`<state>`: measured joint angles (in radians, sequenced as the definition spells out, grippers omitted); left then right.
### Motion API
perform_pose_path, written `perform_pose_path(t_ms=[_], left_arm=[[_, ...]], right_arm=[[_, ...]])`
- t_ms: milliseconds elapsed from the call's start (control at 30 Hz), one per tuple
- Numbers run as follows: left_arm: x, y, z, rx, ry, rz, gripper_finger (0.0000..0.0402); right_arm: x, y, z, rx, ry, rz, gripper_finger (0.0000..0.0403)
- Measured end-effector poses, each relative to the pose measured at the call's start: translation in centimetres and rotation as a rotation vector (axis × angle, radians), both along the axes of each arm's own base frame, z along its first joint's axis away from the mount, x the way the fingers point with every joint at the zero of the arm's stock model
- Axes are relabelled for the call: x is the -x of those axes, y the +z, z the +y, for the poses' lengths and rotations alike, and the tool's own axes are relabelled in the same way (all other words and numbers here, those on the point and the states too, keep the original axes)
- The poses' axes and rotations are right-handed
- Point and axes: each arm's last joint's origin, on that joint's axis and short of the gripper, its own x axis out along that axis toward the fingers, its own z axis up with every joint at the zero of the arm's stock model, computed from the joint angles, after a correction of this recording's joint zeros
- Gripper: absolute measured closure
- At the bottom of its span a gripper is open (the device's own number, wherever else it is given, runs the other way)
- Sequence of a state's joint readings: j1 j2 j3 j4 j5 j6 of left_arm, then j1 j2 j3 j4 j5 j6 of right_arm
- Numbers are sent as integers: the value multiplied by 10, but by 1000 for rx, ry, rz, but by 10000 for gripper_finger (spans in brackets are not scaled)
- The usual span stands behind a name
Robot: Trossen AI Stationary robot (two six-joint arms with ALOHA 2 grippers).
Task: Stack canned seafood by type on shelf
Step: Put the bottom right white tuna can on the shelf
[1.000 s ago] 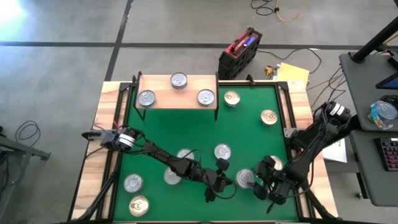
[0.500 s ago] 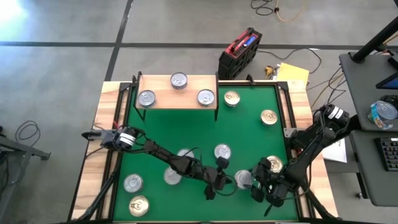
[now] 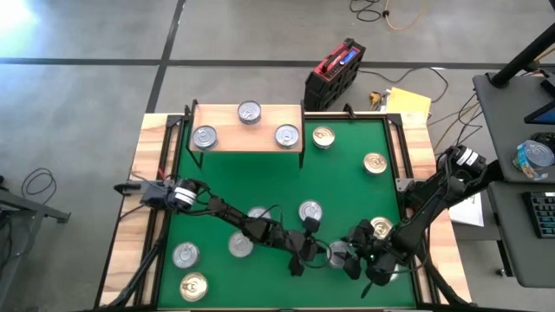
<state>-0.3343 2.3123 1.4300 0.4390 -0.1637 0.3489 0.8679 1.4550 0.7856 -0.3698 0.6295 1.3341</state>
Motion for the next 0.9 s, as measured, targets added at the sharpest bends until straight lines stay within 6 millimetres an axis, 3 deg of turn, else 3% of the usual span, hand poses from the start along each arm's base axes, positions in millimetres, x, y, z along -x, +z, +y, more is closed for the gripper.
perform_pose_path(t_ms=[233,433,567,733,900], left_arm=[[-1,1,3,9,18,-11,401],[-1,1,3,15,26,-13,402],[-2,2,8,-61,134,-30,401],[-1,4,11,-128,199,-25,401],[0,18,11,-143,183,-45,401]], right_arm=[[-3,-8,1,36,17,27,224],[-4,-14,1,109,36,27,313],[-5,-13,1,150,49,4,378],[-4,-9,-2,209,54,-5,392],[0,0,-9,262,18,18,395]])
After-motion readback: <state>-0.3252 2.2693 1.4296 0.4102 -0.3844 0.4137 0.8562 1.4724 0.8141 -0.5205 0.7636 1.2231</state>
